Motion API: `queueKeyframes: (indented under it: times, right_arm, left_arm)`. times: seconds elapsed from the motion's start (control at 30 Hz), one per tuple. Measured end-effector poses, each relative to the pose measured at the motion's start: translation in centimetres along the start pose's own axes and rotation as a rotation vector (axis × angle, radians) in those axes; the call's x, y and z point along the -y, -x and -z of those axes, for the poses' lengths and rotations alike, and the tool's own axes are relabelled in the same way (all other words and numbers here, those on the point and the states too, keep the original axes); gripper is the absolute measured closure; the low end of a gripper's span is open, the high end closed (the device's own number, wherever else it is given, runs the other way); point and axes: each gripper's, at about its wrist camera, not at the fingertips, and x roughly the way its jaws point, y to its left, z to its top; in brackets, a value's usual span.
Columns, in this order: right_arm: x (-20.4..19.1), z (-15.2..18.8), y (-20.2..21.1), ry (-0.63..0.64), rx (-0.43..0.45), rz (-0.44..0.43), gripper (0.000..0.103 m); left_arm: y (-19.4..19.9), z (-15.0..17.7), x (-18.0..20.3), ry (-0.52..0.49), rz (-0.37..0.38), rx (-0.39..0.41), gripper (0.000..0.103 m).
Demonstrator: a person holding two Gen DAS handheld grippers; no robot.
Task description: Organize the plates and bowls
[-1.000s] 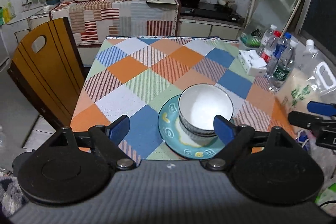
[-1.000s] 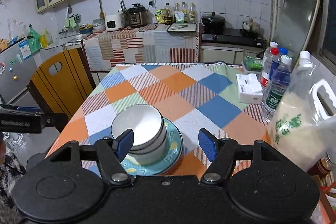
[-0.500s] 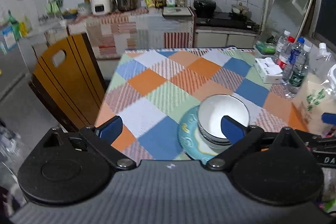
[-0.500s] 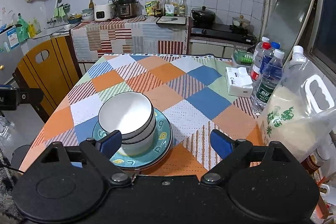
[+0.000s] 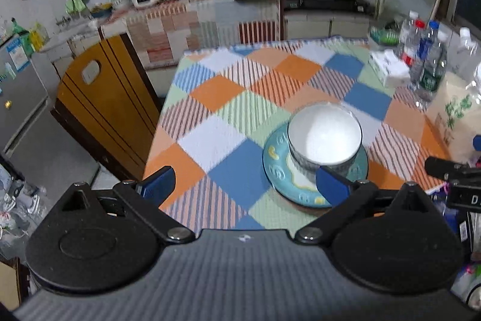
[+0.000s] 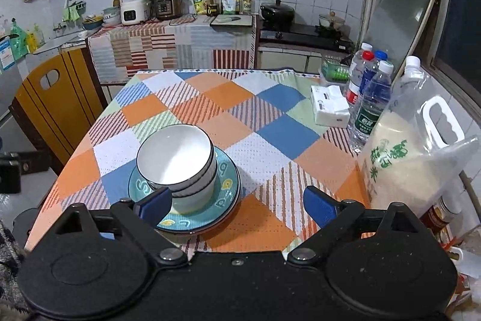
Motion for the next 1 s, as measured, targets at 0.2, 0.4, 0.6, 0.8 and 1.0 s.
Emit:
queueKeyframes:
  times: [0.2, 0.4, 0.6, 0.8, 1.0]
  right_arm:
    - [-0.3, 0.1, -0.1, -0.009, -0.028, 0.0, 0.007]
    - [-0.6, 0.0, 0.3, -0.001, -0.025, 0.007, 0.007]
    - [-0.6, 0.0, 0.7, 0.001, -0.032, 0.0, 0.007]
    - [-0.9, 0.3, 0.7, 0.004, -0.038, -0.003, 0.007]
    - [-0.8, 0.5, 0.8, 0.002, -0.038, 0.002, 0.007]
  left_arm:
    - [-0.7, 0.3, 0.4, -0.011, -0.027, -0.028, 0.002]
    - [-0.5, 0.5, 0.2, -0.005, -0.023, -0.039, 0.002]
    - [-0.7, 1.0, 0.3, -0.031, -0.023, -0.062, 0.002]
    - [-0.9, 1.3, 0.4, -0.023, -0.016, -0.075, 0.002]
    - [-0.8, 1.4, 0.6, -0.01, 0.016, -0.077, 0.002]
